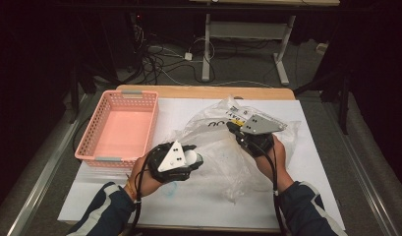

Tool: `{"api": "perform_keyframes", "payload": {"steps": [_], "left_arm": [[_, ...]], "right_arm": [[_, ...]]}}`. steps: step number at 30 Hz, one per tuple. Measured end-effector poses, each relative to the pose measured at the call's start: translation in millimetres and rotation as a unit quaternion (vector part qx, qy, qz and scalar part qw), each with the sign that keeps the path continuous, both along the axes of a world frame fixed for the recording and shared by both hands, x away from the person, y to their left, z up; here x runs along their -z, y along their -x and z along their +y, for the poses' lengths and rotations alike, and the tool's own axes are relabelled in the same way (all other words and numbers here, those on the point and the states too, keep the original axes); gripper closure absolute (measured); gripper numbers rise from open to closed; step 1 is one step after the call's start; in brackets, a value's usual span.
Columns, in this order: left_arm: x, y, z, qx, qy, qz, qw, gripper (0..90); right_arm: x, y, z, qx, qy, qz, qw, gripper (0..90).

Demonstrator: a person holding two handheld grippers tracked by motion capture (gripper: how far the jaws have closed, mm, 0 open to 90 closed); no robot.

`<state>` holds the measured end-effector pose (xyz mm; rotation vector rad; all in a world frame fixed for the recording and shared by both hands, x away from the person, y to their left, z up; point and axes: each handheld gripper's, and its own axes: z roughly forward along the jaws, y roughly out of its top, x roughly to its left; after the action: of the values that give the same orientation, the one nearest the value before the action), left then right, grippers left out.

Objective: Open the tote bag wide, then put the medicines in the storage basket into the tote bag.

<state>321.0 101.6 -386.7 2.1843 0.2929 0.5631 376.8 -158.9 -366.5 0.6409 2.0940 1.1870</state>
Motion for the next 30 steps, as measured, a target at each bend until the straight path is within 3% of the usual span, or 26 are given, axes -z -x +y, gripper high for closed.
{"api": "perform_keyframes", "payload": {"steps": [8, 14, 20, 30], "left_arm": [[27.7, -18.6, -40.2, 0.022, -0.03, 0.011, 0.9993, 48.3], [53.7, -47.3, -65.2, 0.01, -0.038, 0.024, 0.9989, 48.2], [72.6, -76.6, -84.4, -0.002, -0.033, 0.04, 0.9987, 48.2], [81.0, -92.3, -103.8, -0.039, -0.009, 0.042, 0.9983, 47.6]], "right_arm": [[0.2, 3.9, -0.2, -0.003, 0.0, 0.0, 1.0, 90.0], [0.2, 2.8, -2.6, -0.005, -0.007, 0.005, 0.9999, 90.0], [2.4, 4.5, -4.3, -0.003, -0.005, 0.008, 1.0, 90.0], [4.3, 5.3, -5.3, -0.004, -0.002, 0.015, 0.9999, 90.0]]}}
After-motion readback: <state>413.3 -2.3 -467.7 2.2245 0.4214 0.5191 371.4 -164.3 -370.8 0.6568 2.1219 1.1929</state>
